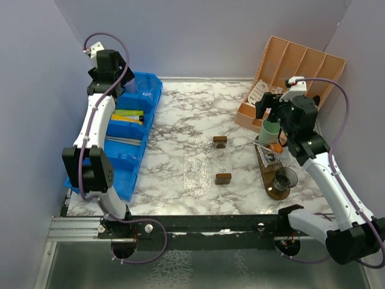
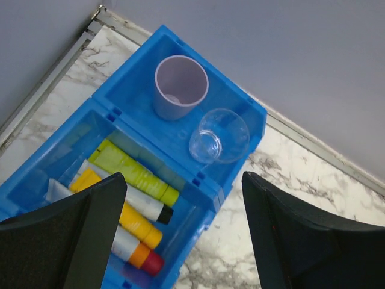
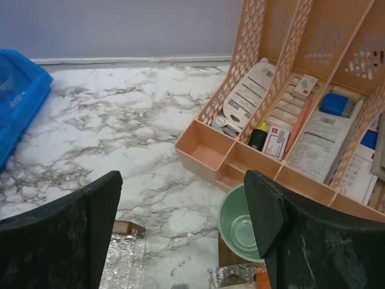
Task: Prepare toiletry sets of a toothbrush and toothpaste on the tray
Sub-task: Pick up the cup from the storage box, then place the cup on the tray.
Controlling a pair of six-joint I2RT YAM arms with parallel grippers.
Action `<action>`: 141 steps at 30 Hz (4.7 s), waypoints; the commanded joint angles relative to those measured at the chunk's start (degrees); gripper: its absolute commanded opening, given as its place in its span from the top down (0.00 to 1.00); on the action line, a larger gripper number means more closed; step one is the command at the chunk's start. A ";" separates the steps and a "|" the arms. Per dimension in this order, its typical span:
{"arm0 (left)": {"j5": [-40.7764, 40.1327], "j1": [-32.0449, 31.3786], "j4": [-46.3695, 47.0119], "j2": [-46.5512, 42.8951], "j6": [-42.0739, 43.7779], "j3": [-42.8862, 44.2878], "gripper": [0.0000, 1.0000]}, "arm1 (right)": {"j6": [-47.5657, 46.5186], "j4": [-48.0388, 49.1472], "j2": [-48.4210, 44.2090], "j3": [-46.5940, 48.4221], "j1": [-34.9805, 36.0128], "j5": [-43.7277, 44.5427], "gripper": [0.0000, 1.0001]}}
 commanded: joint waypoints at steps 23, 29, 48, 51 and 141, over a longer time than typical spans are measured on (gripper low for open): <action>2.92 8.26 -8.78 40.48 -10.06 36.45 0.41 | -3.79 -5.53 0.68 0.86 0.09 13.90 0.16; 4.11 8.35 -8.84 44.32 -9.24 38.03 0.42 | -3.28 -6.23 0.17 -0.26 0.07 14.36 0.16; 6.10 9.56 -7.76 44.90 -10.42 45.45 0.90 | -3.33 -6.47 2.03 0.17 0.07 13.77 0.16; 6.48 9.88 -7.77 41.27 -10.37 44.89 0.96 | -3.48 -6.37 1.72 -0.06 0.06 13.19 0.16; 5.37 -24.04 3.19 -5.05 12.20 -13.83 0.34 | -6.59 -4.70 -2.55 -2.33 3.38 18.56 0.00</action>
